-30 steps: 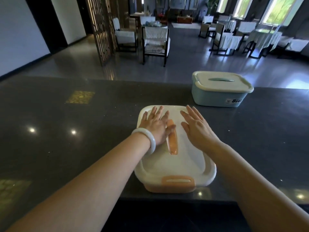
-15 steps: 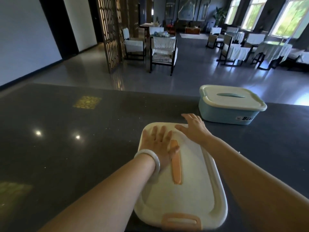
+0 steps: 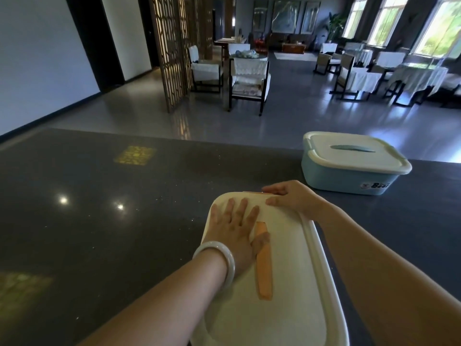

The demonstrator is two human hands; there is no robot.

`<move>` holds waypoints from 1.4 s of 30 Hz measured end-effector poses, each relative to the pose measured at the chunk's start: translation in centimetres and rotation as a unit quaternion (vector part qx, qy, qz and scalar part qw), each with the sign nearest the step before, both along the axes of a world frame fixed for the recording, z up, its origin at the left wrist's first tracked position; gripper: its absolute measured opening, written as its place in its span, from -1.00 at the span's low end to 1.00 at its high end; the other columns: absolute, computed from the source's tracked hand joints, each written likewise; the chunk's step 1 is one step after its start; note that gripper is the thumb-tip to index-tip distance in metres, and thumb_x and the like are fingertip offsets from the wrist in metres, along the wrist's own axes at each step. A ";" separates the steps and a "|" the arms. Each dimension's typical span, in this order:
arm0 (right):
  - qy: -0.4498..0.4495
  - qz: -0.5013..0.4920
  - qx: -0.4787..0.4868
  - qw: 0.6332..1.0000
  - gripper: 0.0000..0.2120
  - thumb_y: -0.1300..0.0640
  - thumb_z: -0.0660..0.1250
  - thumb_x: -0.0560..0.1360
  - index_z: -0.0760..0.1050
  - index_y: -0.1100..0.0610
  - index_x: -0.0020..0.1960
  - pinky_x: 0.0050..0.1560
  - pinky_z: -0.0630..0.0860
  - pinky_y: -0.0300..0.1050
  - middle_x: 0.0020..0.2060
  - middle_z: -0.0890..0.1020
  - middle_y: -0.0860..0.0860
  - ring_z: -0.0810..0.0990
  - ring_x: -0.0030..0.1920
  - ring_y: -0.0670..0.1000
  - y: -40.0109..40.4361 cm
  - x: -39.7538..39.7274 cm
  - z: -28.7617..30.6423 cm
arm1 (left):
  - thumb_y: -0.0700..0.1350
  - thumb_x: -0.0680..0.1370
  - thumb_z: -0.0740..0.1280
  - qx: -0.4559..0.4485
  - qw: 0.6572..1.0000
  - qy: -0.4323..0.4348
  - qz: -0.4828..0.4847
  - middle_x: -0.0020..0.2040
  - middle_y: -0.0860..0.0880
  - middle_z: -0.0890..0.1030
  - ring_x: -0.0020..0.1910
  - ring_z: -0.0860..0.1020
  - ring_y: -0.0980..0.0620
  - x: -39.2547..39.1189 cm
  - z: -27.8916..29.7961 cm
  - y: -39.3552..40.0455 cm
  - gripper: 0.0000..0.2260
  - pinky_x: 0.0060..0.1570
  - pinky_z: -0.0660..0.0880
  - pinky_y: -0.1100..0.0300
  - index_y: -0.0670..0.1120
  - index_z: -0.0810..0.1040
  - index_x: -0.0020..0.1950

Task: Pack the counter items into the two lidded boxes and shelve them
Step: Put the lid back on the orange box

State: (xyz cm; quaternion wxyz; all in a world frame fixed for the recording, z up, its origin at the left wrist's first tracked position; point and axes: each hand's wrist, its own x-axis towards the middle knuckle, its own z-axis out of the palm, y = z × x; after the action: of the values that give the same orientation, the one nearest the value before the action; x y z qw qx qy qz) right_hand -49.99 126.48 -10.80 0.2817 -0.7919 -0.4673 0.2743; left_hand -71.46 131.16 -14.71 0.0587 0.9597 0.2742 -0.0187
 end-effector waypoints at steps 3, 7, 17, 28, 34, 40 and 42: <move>0.017 -0.003 0.021 1.000 -0.62 0.05 0.45 0.46 0.54 -0.07 0.27 -0.07 0.41 -0.41 0.09 0.61 -0.16 0.56 -0.02 -0.23 -0.2 0.0 -0.2 | 0.39 0.40 -0.46 0.000 1.000 -0.002 -0.004 0.53 0.08 -0.40 0.50 -0.40 -0.06 0.1 -0.1 0.0 -0.32 0.43 -0.36 -0.21 0.18 -0.43 0.47; 0.037 -0.005 0.033 0.999 -0.60 0.10 0.45 0.46 0.54 -0.02 0.28 0.05 0.44 -0.33 0.11 0.63 -0.11 0.59 0.03 -0.16 -0.2 0.0 -0.2 | 0.40 0.32 -0.52 0.004 1.000 -0.003 -0.002 0.54 0.07 -0.37 0.51 -0.38 -0.06 0.1 0.0 0.0 -0.24 0.43 -0.37 -0.21 0.17 -0.39 0.50; 0.063 -0.015 0.081 0.995 -0.65 0.20 0.44 0.46 0.58 0.00 0.22 -0.06 0.48 -0.45 -0.01 0.66 -0.16 0.61 -0.05 -0.25 -0.7 -0.1 -0.5 | 0.38 0.47 -0.38 0.012 1.000 0.011 0.002 0.55 0.05 -0.34 0.52 -0.36 -0.07 0.3 0.0 0.2 -0.34 0.42 -0.37 -0.23 0.16 -0.34 0.52; 0.095 -0.024 0.117 0.988 -0.65 0.21 0.47 0.43 0.60 -0.01 0.19 0.09 0.53 -0.26 -0.05 0.71 -0.10 0.65 0.00 -0.15 -0.8 -0.3 -0.7 | 0.36 0.52 -0.32 0.012 1.000 0.018 0.005 0.55 0.05 -0.33 0.52 -0.35 -0.08 0.1 0.3 0.2 -0.37 0.42 -0.36 -0.24 0.16 -0.31 0.53; 0.029 -0.022 0.102 0.994 -0.70 0.13 0.41 0.49 0.59 -0.06 0.21 0.04 0.45 -0.41 -0.01 0.67 -0.17 0.61 0.05 -0.19 -1.3 -1.5 -0.1 | 0.36 0.51 -0.31 0.011 1.000 0.022 0.011 0.56 0.05 -0.32 0.52 -0.34 -0.07 0.2 0.2 0.2 -0.37 0.42 -0.35 -0.24 0.16 -0.29 0.54; -0.127 -0.061 0.036 0.989 -0.53 -0.01 0.28 0.57 0.31 -0.10 0.45 0.33 0.27 -0.07 0.41 0.39 -0.04 0.33 0.40 0.02 -4.1 -2.8 -1.6 | 0.38 0.50 -0.32 0.012 0.999 0.026 0.026 0.57 0.08 -0.29 0.53 -0.32 -0.05 0.2 0.3 0.2 -0.36 0.43 -0.36 -0.20 0.17 -0.26 0.55; -0.150 -0.059 0.032 0.986 -0.54 -0.01 0.20 0.61 0.26 -0.05 0.49 0.32 0.22 -0.11 0.44 0.34 -0.05 0.26 0.43 0.02 -4.9 -3.0 -2.1 | 0.38 0.52 -0.29 0.002 0.999 0.029 0.030 0.57 0.08 -0.27 0.54 -0.31 -0.04 0.2 0.8 0.0 -0.36 0.44 -0.35 -0.18 0.17 -0.22 0.56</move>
State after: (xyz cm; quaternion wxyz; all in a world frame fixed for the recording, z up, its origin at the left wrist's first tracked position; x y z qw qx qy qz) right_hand -52.98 121.61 -12.91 0.2490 -0.8407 -0.4656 0.1204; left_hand -71.26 131.20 -13.86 0.0493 0.9502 0.3047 -0.0439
